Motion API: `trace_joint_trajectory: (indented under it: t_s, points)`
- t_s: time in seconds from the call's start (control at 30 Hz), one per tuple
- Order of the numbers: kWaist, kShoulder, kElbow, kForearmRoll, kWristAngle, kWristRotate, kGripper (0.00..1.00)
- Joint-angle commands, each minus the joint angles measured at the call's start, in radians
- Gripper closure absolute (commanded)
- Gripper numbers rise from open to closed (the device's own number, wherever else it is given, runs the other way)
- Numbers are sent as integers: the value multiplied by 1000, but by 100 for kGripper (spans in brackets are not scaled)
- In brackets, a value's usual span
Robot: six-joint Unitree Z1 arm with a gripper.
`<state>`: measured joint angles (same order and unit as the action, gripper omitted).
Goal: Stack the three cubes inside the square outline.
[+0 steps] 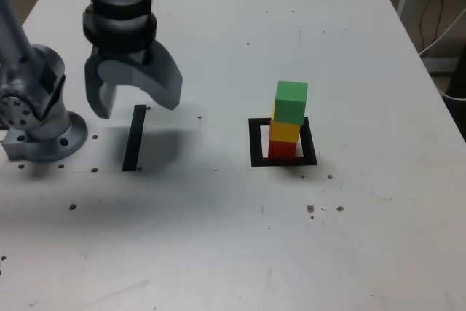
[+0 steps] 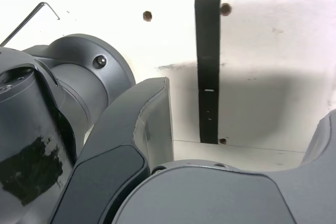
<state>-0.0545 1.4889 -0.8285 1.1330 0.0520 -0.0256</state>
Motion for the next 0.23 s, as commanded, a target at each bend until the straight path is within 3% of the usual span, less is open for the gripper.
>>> trace_joint_trajectory:
  t_s: [0.0, 0.2]
  points:
    - [1, -11, 17, -13, -3, -2, 2]
    - [1, -25, 72, -54, -16, -2, 2]
